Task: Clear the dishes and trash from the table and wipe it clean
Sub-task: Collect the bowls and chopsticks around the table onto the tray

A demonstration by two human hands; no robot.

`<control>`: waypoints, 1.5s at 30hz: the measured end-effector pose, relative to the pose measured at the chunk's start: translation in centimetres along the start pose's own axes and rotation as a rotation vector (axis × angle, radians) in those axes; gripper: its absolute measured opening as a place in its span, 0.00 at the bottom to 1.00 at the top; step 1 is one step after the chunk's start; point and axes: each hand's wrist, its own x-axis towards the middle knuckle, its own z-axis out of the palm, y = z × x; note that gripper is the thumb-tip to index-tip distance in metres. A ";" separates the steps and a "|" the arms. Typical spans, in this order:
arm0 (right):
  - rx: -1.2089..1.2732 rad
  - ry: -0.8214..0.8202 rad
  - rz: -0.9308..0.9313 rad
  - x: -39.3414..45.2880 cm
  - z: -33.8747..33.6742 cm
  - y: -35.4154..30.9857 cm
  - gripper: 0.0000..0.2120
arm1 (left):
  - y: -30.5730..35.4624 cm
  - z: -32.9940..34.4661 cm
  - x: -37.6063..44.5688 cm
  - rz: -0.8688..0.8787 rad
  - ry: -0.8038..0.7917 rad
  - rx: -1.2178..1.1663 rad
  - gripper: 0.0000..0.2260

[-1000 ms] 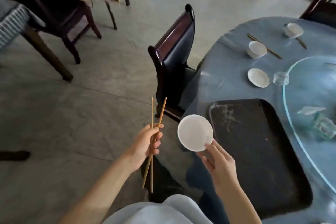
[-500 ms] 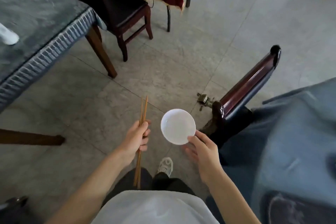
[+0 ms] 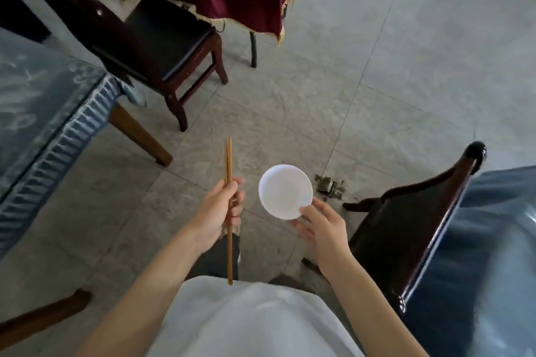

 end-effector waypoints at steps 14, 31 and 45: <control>0.377 0.302 -0.104 12.3 -0.6 -14.3 0.17 | 16.2 15.0 20.2 -0.111 -0.332 0.430 0.09; 0.823 0.602 -0.208 26.1 -20.6 -32.2 0.22 | 21.6 53.5 37.7 -0.364 -0.670 0.662 0.09; 1.361 1.255 -0.180 27.1 -38.0 -36.0 0.13 | 10.4 85.9 37.4 -0.568 -1.123 1.194 0.11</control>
